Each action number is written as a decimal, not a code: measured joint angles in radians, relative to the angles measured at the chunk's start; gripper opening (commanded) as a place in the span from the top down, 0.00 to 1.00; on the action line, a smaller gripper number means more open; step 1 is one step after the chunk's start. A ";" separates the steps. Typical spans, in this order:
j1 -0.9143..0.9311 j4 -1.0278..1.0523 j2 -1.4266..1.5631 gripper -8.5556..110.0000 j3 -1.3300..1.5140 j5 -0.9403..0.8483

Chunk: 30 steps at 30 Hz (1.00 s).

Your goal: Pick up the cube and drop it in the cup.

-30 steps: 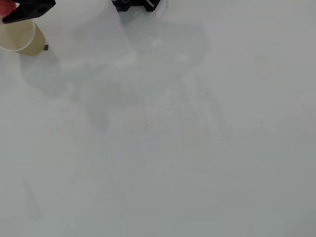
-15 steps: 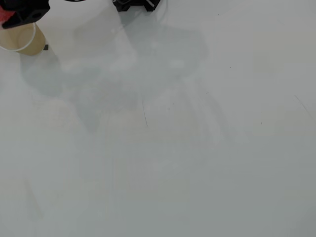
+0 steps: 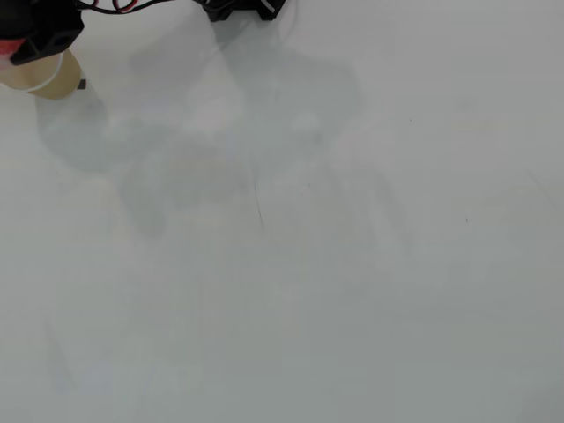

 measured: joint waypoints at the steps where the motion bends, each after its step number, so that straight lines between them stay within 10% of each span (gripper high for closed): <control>1: -0.002 0.014 0.000 0.86 0.000 -0.005; 30: -0.002 0.086 0.000 0.80 0.000 -0.014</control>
